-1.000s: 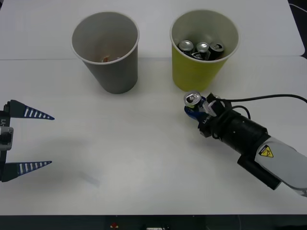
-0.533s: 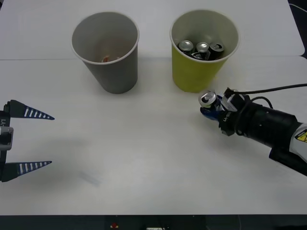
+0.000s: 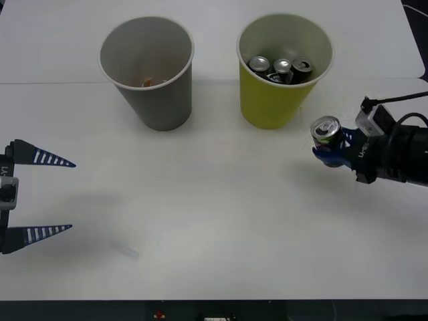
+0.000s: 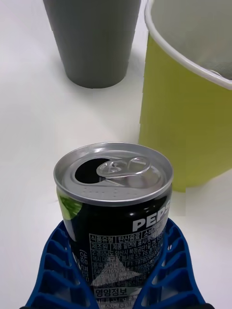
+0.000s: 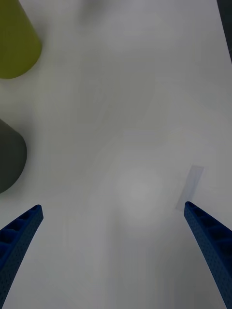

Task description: Put the can into the green bin and the plastic bottle into the gray bin

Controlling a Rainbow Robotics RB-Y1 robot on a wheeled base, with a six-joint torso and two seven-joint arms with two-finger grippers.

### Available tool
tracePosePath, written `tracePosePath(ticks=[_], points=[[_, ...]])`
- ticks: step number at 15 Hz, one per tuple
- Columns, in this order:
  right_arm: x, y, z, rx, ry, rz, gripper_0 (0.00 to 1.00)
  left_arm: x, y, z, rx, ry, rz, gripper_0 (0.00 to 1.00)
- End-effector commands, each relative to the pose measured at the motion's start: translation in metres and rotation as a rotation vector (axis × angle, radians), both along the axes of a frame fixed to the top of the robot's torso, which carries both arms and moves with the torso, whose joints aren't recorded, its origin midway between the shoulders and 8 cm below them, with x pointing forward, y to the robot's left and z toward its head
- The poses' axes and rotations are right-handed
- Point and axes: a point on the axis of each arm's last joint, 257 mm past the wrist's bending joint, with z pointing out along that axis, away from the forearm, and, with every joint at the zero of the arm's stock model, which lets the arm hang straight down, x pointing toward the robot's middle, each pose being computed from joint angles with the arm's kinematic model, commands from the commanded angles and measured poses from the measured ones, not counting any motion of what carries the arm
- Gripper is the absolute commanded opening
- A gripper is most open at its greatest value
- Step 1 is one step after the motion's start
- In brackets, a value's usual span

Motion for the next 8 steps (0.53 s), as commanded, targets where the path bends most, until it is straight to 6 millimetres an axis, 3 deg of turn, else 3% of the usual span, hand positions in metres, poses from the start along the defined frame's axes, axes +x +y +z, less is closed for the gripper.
tracePosePath(ticks=[1,5,8], points=[[-0.012,-0.007,0.023,0.024,0.074,-0.073,0.0,0.0,0.0,0.0,0.0,0.0,0.0,1.0],[-0.02,-0.003,0.052,0.095,0.155,-0.183,0.0,0.0,0.0,0.0,0.0,0.0,0.0,1.0],[-0.01,0.002,0.077,0.149,0.188,-0.239,0.0,0.0,0.0,0.0,0.0,0.0,0.0,1.0]])
